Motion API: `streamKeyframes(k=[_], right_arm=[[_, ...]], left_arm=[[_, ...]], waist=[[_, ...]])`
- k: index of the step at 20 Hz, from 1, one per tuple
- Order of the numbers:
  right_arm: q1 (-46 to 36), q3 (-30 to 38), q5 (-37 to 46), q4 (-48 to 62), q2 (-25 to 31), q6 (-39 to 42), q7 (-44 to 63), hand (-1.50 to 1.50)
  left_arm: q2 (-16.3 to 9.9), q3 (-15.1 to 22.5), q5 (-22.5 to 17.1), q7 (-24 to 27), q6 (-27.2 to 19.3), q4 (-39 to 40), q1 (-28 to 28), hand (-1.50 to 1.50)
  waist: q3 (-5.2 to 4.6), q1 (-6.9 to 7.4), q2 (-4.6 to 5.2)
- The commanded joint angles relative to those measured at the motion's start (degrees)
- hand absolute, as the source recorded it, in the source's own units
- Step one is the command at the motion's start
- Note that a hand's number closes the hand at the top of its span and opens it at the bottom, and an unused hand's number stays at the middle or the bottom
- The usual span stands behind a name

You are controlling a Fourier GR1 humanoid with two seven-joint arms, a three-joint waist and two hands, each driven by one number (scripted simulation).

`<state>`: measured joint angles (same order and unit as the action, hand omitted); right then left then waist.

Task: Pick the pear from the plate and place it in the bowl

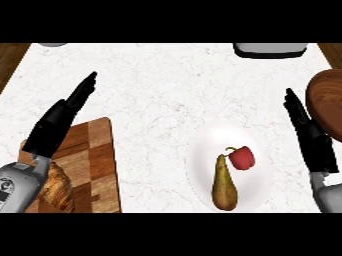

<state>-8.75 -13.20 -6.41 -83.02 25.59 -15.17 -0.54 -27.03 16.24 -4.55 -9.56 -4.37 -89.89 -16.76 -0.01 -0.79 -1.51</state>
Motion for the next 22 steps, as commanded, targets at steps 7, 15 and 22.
streamKeyframes(k=[7,15,22], right_arm=[[12.9,-0.8,22.8,-3.5,5.5,-19.9,2.6,1.5],[18.1,-12.6,35.6,-11.5,-11.6,-33.4,10.1,-1.5],[14.4,-14.3,50.2,-12.1,-3.9,-14.4,34.8,-1.5]], left_arm=[[6.3,0.1,-4.3,3.1,0.1,-0.9,4.9,0.0],[11.4,1.2,-5.8,6.7,2.8,0.6,7.1,0.0],[10.8,3.2,-3.6,8.9,3.3,0.7,9.1,0.0]], waist=[[-1.99,-2.54,2.1],[-0.13,0.49,1.44],[-0.56,0.77,1.36]])
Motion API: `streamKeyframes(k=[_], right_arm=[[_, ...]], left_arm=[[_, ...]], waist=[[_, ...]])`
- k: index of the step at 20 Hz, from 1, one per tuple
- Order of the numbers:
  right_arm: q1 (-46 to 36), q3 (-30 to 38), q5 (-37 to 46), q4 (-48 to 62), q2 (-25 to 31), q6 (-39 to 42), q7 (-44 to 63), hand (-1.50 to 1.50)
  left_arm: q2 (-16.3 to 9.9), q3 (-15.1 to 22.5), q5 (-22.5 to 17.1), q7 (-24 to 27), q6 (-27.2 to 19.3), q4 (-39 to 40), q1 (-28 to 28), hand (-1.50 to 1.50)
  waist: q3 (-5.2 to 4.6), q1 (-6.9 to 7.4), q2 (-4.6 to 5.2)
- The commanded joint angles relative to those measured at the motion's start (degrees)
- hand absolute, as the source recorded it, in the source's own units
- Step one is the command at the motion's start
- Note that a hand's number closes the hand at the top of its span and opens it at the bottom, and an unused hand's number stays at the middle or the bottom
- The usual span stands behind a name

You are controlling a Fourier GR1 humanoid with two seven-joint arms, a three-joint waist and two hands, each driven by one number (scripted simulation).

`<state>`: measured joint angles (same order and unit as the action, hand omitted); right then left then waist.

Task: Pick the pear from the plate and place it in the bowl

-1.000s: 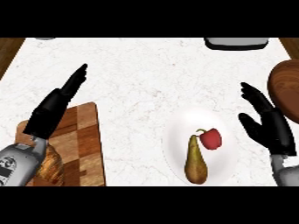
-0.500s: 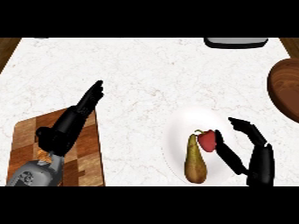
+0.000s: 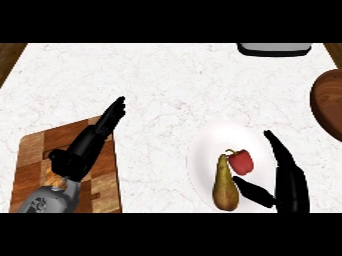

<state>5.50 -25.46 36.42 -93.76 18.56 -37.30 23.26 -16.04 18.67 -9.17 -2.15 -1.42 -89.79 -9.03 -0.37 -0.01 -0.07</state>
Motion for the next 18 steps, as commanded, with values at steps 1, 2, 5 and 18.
streamKeyframes(k=[1,2,5,18], right_arm=[[-2.9,-1.0,6.9,-0.5,4.6,12.7,14.5,-1.5],[-3.2,-1.1,5.6,-1.3,6.8,17.6,16.5,-1.5],[-4.9,-5.1,1.2,-3.4,5.2,29.9,25.4,-1.5],[-21.6,-5.5,-13.5,-8.9,-6.4,53.1,60.7,-1.5]], left_arm=[[0.5,0.1,-0.3,-0.3,0.3,-0.5,-0.1,0.0],[0.3,-0.3,-0.2,0.1,0.1,0.1,0.1,0.0],[-0.2,0.0,-0.2,0.9,1.4,0.6,-0.2,0.0],[0.0,-2.5,-0.5,2.0,2.7,3.1,-1.5,0.0]], waist=[[-0.23,0.73,0.05],[-0.18,0.74,0.11],[-0.23,1.6,0.4],[0.18,0.49,0.21]])
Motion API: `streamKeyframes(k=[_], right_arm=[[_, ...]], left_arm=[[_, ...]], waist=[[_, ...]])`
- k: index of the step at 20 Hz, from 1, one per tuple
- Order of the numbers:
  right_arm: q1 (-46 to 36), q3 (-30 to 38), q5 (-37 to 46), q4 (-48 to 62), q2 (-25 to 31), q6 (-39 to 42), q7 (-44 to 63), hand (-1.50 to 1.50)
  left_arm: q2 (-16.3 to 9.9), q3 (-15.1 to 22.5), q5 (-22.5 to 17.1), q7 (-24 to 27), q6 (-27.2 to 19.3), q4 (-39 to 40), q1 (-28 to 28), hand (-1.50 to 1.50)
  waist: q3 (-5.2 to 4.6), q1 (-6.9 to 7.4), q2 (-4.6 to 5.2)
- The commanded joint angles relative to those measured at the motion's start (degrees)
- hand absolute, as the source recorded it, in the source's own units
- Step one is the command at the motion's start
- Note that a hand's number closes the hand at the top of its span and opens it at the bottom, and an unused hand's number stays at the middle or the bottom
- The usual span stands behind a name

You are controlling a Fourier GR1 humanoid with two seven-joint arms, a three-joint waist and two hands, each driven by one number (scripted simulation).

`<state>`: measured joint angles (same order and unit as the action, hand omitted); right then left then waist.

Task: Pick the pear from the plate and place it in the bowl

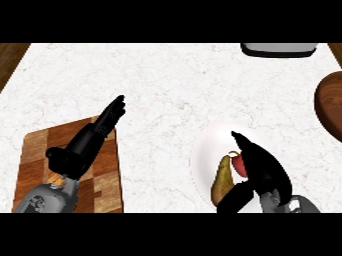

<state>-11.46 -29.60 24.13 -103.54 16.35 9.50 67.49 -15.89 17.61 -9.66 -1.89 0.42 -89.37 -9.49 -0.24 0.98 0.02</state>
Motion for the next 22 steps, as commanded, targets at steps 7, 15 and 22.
streamKeyframes(k=[7,15,22], right_arm=[[-6.1,-2.5,0.6,4.4,-6.4,5.2,16.9,-1.5],[-2.9,-7.7,11.2,5.0,-7.0,2.0,13.7,-1.5],[-4.4,-5.9,18.2,8.4,-9.9,3.7,12.8,-1.5]], left_arm=[[0.9,0.1,1.5,1.7,0.5,0.5,1.8,0.0],[1.9,-1.1,2.4,1.7,0.3,2.3,1.1,0.0],[2.8,-2.1,2.4,-1.9,0.1,1.0,-1.2,0.0]], waist=[[0.13,-0.44,-0.08],[0.17,-1.24,-0.11],[0.19,-1.22,-0.09]])
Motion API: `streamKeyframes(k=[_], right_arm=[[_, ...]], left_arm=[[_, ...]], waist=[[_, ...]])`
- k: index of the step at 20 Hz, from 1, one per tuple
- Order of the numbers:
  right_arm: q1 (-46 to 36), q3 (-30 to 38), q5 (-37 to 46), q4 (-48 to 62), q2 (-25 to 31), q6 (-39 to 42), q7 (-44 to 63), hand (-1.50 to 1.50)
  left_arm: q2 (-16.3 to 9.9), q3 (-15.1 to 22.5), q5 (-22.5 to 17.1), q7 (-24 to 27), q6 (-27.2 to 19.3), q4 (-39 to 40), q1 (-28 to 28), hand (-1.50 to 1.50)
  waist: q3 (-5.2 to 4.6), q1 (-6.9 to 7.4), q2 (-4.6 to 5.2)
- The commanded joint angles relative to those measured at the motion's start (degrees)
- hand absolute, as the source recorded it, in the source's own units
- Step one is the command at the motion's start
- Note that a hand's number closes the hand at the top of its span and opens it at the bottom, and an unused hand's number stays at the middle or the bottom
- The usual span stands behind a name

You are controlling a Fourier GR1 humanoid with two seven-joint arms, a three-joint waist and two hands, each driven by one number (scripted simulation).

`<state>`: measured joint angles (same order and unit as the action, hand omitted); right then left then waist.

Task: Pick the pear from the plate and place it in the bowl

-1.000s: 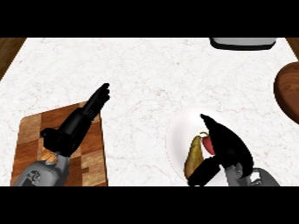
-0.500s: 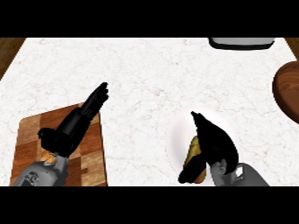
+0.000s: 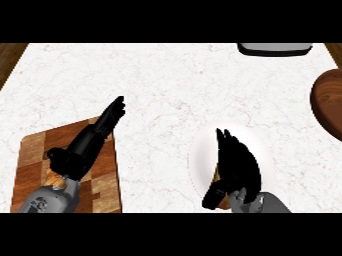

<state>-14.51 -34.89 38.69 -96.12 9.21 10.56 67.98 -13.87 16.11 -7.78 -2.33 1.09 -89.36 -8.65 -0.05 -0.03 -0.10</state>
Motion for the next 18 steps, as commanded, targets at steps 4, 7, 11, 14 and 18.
streamKeyframes(k=[4,7,11,14,18], right_arm=[[4.8,-0.9,7.3,1.2,-0.4,0.6,8.0,-1.5],[6.0,2.9,6.6,1.1,0.3,2.4,6.2,-1.5],[6.7,3.3,9.4,7.8,-4.5,-1.5,3.0,-1.5],[7.9,5.4,9.5,6.1,-3.5,0.9,1.4,-1.5],[9.9,6.6,11.1,5.1,-3.5,1.0,-1.6,-1.5]], left_arm=[[0.8,-0.6,1.4,-1.1,-0.8,0.5,-0.7,0.0],[0.4,-1.4,0.5,0.2,0.9,-0.4,0.2,0.0],[2.0,-0.3,2.0,-1.3,0.2,-0.1,0.2,0.0],[0.3,-2.3,1.1,0.3,1.8,-2.9,3.5,0.0],[2.2,-1.1,2.8,-2.6,1.3,-5.1,3.6,0.0]], waist=[[0.03,-0.41,0.01],[0.03,-0.22,0.02],[0.05,0.09,0.14],[0.04,0.15,0.05],[0.06,0.12,0.03]])
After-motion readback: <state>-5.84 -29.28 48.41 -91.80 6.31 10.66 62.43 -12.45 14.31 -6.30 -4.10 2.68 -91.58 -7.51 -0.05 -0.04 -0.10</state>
